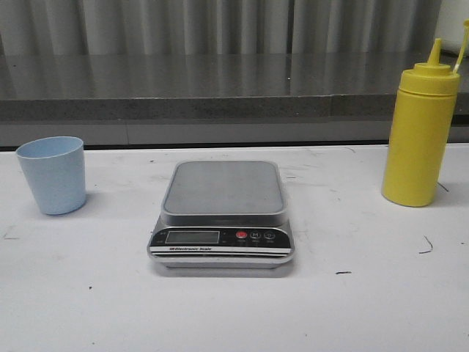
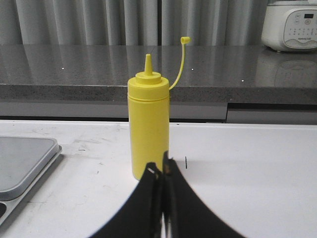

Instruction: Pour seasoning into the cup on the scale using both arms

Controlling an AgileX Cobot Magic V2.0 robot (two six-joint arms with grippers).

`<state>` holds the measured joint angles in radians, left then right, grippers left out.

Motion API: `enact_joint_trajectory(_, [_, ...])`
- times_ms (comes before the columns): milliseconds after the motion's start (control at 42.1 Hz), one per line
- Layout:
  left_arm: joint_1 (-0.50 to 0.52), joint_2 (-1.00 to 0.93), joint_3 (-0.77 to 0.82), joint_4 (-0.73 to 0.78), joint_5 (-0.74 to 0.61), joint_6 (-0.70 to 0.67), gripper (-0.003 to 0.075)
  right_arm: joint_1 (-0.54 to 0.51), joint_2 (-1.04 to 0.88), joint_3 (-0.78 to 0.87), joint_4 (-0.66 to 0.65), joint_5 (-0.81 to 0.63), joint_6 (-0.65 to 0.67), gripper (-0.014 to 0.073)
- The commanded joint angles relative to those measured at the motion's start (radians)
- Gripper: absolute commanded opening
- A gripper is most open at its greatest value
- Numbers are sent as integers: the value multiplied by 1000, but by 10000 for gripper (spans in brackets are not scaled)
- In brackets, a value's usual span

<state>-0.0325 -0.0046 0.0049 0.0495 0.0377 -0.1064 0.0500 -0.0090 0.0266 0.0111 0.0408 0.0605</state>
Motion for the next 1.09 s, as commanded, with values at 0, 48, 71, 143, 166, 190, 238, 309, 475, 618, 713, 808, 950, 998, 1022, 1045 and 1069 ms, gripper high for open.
enact_joint_trajectory(0, [-8, -17, 23, 1, -84, -6, -20, -2, -17, -5, -3, -82, -2, -67])
enact_joint_trajectory(48, [-8, -17, 23, 1, -84, -6, -20, -2, -17, -5, -3, -82, -2, -67])
enact_joint_trajectory(71, [-8, -17, 23, 1, -84, -6, -20, -2, -17, -5, -3, -82, -2, -67])
enact_joint_trajectory(143, [-8, -17, 23, 1, -84, -6, -20, -2, -17, -5, -3, -82, -2, -67])
enact_joint_trajectory(166, [-8, -17, 23, 1, -84, -6, -20, -2, -17, -5, -3, -82, -2, -67])
enact_joint_trajectory(190, [-8, -17, 23, 1, -84, -6, -20, -2, -17, -5, -3, -82, -2, -67])
enact_joint_trajectory(238, [-8, -17, 23, 1, -84, -6, -20, -2, -17, -5, -3, -82, -2, -67])
enact_joint_trajectory(309, [-8, -17, 23, 1, -84, -6, -20, -2, -17, -5, -3, -82, -2, -67])
enact_joint_trajectory(475, [-8, -17, 23, 1, -84, -6, -20, -2, -17, -5, -3, -82, -2, -67])
enact_joint_trajectory(618, [-8, -17, 23, 1, -93, -6, -20, -2, -17, -5, -3, -119, -2, -67])
enact_joint_trajectory(713, [-8, -17, 23, 1, -140, -6, -20, -2, -17, -5, -3, -128, -3, -67])
enact_joint_trajectory(808, [-8, -17, 14, 1, -173, -6, -20, -2, -17, -13, -3, -128, -3, -67])
enact_joint_trajectory(950, [-8, -13, -86, 1, -122, -6, -20, -2, -17, -137, -11, -35, -4, -67])
enact_joint_trajectory(998, [-8, -9, -141, 1, -81, -6, -20, -2, -12, -192, -18, 4, -11, -67])
enact_joint_trajectory(1022, [-8, -4, -176, 1, -61, -6, -20, -2, -7, -217, -25, 28, -13, -67])
enact_joint_trajectory(1045, [-8, 4, -214, 1, -38, -6, -20, -2, 0, -250, -35, 46, -16, -67])
enact_joint_trajectory(1069, [-8, 17, -263, 1, -2, -6, -20, -2, 12, -283, -44, 67, -19, -67])
